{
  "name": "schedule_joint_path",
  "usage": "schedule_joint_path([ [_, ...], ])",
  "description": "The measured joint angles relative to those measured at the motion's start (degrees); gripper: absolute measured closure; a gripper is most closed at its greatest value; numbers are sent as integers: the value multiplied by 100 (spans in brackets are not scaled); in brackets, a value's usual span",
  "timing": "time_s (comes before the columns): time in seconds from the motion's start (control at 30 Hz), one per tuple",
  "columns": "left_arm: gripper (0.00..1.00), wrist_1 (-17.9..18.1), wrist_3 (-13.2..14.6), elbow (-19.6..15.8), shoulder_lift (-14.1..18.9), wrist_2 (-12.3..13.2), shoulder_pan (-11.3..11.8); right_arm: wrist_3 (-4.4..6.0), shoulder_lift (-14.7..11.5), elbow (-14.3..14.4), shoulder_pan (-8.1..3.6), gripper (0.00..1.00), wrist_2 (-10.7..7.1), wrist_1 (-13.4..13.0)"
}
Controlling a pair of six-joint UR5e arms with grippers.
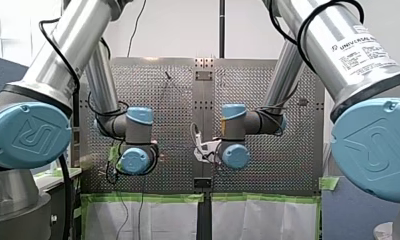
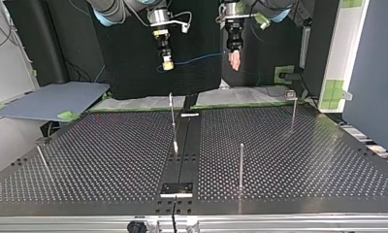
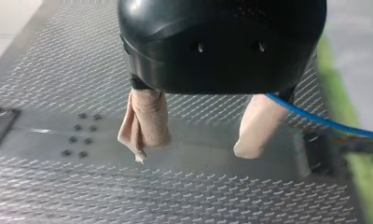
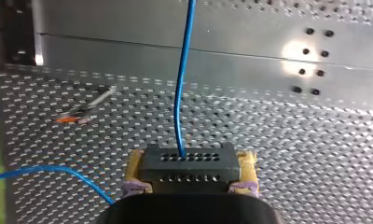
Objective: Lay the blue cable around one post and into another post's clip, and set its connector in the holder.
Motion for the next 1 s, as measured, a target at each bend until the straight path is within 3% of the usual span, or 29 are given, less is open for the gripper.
schedule_joint_path([
  [0.3, 0, -319, -327, -264, -199, 22, -71, 0, 6, 177, 20, 88, 4, 437],
  [0.73, 0, -338, -333, -262, -216, 20, -71, -1, 8, 180, 22, 88, 6, 496],
  [0.87, 0, -447, -234, -126, -139, 3, -80, -9, -44, 76, 35, 88, 71, 601],
  [1.0, 0, -659, -191, -53, 64, -7, -90, 57, -248, -145, 61, 88, 153, 821],
])
